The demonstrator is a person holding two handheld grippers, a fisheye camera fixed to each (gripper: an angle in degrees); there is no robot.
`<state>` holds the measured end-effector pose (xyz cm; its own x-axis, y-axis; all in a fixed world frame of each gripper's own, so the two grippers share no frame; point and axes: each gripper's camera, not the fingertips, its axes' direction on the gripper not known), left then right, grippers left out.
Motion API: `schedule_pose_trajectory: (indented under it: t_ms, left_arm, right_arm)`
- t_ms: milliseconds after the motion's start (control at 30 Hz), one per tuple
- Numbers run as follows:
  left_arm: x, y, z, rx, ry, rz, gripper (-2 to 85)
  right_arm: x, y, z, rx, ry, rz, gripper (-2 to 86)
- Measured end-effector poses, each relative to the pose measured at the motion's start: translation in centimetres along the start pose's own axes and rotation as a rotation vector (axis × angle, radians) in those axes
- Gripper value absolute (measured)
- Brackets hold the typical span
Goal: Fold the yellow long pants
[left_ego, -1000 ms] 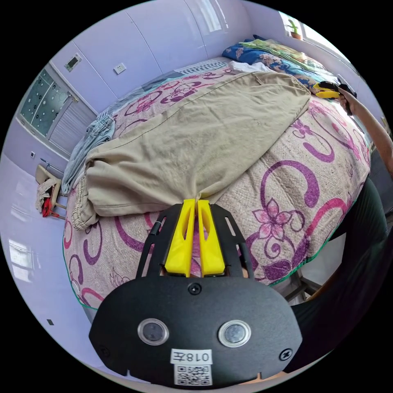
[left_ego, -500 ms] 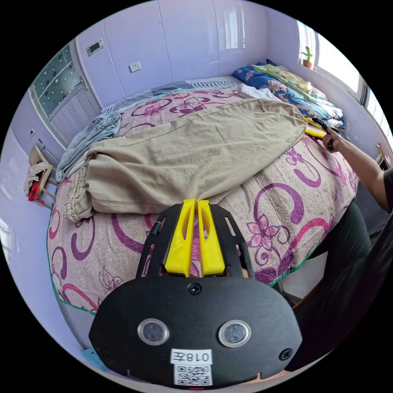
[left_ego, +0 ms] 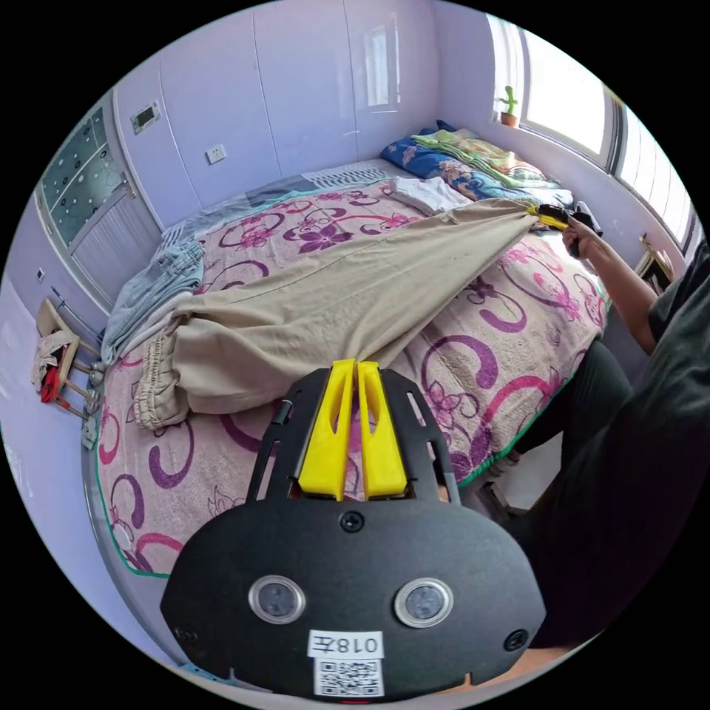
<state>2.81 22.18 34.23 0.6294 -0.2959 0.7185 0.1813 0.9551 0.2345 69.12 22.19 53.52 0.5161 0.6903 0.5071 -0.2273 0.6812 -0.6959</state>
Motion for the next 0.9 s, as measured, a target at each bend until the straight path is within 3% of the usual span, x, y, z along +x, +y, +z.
schedule_pose_trajectory:
  t_ms: [200,267,367,467,567,633,733,900]
  left_arm:
    - [5.0,8.4,10.5,-0.155,0.068,0.011,-0.8]
    - [6.0,10.1,11.1,-0.147,0.051,0.029,-0.4]
    - [5.5,13.2,10.0,-0.065,0.12,0.034,1.5]
    - [3.7,17.4,10.6,-0.041,0.242,0.022,7.9]
    - [-3.6,23.5,7.9,0.155,0.235,-0.221,11.8]
    - [-12.0,30.1,3.8,0.373,0.03,-0.573,13.4]
    - [-20.4,35.5,3.4,0.403,-0.172,-0.866,17.5]
    - [-27.9,39.1,11.8,0.327,0.011,-1.17,21.4]
  right_arm:
    - [7.5,7.2,-4.6,-0.009,0.068,0.222,0.4]
    - [7.7,8.4,-6.1,0.054,-0.002,0.219,0.4]
    - [6.6,9.6,-8.0,0.082,0.08,0.154,0.4]
    - [9.3,10.7,-8.1,0.057,0.143,0.237,0.5]
    - [11.7,11.8,-7.6,0.056,0.143,0.292,0.5]
    - [12.3,12.4,-7.5,0.075,0.14,0.307,0.5]
    - [12.9,13.1,-7.3,0.099,0.152,0.321,0.6]
    - [13.4,13.8,-7.0,0.128,0.175,0.35,0.6]
